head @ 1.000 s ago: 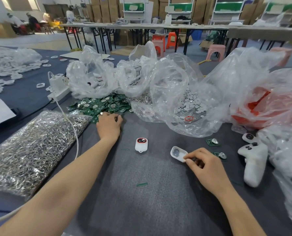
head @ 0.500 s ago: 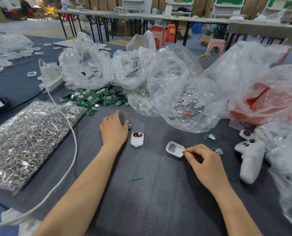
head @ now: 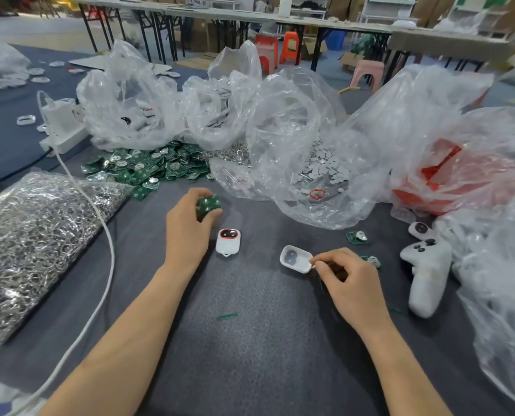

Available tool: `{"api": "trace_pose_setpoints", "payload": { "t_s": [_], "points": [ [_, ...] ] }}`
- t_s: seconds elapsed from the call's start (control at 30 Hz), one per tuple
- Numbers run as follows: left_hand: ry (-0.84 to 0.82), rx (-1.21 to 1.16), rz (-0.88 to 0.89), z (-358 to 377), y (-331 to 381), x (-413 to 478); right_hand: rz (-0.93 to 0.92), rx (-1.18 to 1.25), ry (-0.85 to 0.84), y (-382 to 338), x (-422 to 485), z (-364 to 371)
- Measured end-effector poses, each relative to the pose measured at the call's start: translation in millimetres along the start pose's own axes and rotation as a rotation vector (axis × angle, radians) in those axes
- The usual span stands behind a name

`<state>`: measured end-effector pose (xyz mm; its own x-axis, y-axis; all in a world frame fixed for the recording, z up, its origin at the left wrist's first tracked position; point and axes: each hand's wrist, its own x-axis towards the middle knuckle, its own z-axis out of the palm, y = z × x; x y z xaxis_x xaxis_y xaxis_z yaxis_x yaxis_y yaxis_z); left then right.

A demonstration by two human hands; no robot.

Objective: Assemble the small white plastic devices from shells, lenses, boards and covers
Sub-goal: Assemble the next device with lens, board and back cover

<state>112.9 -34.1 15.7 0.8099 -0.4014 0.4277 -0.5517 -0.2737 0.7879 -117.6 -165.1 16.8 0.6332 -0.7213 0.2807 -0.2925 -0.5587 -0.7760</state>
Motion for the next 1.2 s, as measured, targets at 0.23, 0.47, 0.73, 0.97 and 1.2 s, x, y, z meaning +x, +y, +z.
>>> {"api": "trace_pose_setpoints", "payload": {
  "t_s": [0.23,0.47,0.73,0.97,1.2],
  "points": [
    [-0.299,-0.437,0.178,47.9,67.4,-73.4,0.142,0.514,0.102,-10.5,-0.7,-1.8],
    [-0.437,-0.564,0.071,54.2,53.9,-71.7,0.178,0.613,0.035,-12.9,1.4,0.9],
    [-0.433,-0.388,0.19,47.6,61.1,-67.5,0.203,0.685,0.106,-13.9,4.3,-1.2],
    [-0.47,0.01,0.267,47.5,54.8,-63.3,0.253,1.012,0.057,-9.3,8.2,-10.6],
    [-0.514,-0.072,0.265,51.1,49.4,-63.7,0.245,0.895,0.098,-8.8,7.4,-10.4]
  ]
}}
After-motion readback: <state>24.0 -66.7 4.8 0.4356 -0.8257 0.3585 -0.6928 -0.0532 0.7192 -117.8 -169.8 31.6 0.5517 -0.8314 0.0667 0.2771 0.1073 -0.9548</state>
